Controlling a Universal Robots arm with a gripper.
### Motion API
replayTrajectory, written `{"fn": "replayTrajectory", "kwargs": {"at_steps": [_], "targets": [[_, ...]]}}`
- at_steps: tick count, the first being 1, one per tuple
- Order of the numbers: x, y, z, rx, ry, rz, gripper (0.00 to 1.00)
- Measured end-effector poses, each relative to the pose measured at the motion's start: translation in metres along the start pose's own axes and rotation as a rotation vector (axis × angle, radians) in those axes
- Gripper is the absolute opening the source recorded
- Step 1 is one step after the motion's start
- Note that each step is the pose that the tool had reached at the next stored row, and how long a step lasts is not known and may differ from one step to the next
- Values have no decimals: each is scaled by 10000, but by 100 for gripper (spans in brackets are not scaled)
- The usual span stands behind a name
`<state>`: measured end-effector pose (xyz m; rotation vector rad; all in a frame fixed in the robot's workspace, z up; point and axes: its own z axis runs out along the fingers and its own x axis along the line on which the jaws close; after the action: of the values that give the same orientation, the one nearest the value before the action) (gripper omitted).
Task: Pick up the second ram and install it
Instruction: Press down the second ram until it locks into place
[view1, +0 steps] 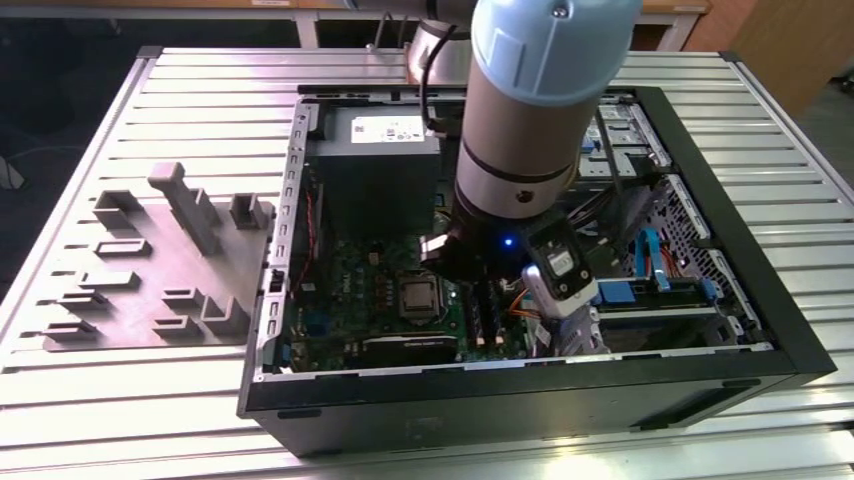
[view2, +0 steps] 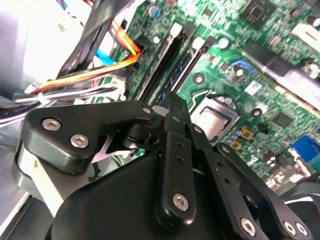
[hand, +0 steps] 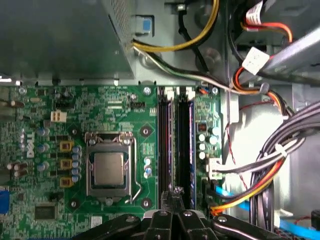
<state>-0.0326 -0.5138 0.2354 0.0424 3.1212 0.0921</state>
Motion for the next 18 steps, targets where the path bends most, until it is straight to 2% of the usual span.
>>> {"fn": "replayTrajectory", "kwargs": {"at_steps": [9,18], "targets": [[6,216,14,0,0,-1,10],[4,226,-18,1,0,0,10]]}}
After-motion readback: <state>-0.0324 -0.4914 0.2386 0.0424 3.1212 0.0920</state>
